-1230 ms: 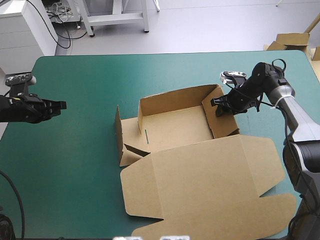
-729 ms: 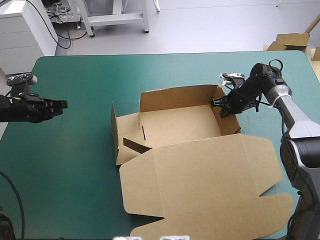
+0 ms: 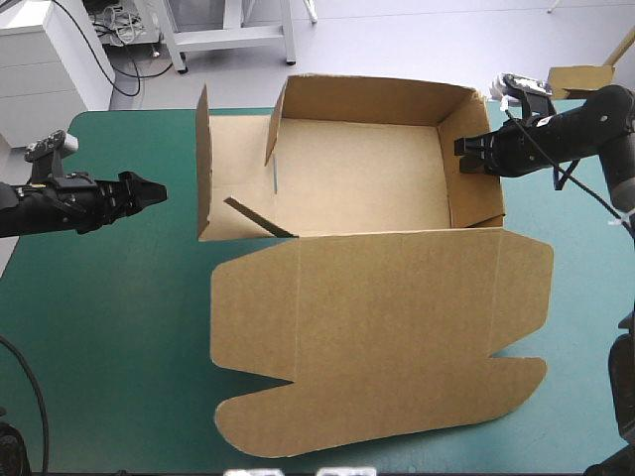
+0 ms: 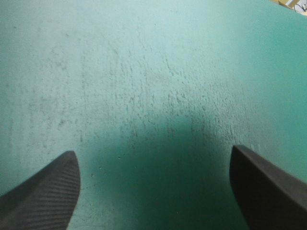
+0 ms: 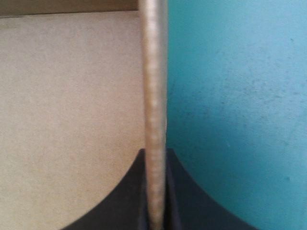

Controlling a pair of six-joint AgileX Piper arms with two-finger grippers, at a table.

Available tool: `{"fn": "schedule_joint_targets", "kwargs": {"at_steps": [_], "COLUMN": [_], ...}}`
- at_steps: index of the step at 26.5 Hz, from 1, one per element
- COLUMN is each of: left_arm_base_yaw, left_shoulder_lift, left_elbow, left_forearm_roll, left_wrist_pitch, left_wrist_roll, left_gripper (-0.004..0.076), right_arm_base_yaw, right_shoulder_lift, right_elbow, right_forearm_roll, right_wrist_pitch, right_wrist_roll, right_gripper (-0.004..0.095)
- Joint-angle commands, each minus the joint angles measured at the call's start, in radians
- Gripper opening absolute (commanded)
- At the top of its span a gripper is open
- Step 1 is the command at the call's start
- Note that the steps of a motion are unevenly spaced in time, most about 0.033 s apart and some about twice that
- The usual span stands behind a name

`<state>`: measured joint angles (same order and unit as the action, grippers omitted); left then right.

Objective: Fold the box

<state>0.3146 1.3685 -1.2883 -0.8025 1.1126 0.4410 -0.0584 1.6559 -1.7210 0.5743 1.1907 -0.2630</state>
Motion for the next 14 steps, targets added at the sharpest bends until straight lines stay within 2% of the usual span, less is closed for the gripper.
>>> {"fn": "schedule_joint_targets", "kwargs": {"at_steps": [1, 5, 8, 14], "left_arm_base_yaw": [0.001, 0.001, 0.001, 0.001], "left_shoulder_lift": [-0.028, -0.028, -0.030, -0.032], "left_elbow": [-0.028, -0.028, -0.028, -0.028], "left_forearm_roll": [-0.070, -0.124, -0.167, -0.170], "left_wrist_pitch": [0.035, 0.070, 0.101, 0.162], "left_wrist_roll": [0.032, 0.061, 0.098, 0.103], "left_gripper": [0.0574, 0.0549, 0.0547, 0.0547], "right_arm_base_yaw": [0.011, 0.080, 0.137, 0.189], "right_shoulder_lift": [-0.058, -0.051, -0.032, 0.037], "right_elbow": [-0.034, -0.034, -0.034, -0.034], "right_forearm_roll": [0.125, 0.110, 0.044, 0.033], "right_wrist_pitch": [-0.021, -0.037, -0.113, -0.155], "right_wrist_roll": [-0.002, -0.002, 0.046, 0.062], "right_gripper": [-0.0020, -0.0020, -0.0020, -0.0019]}}
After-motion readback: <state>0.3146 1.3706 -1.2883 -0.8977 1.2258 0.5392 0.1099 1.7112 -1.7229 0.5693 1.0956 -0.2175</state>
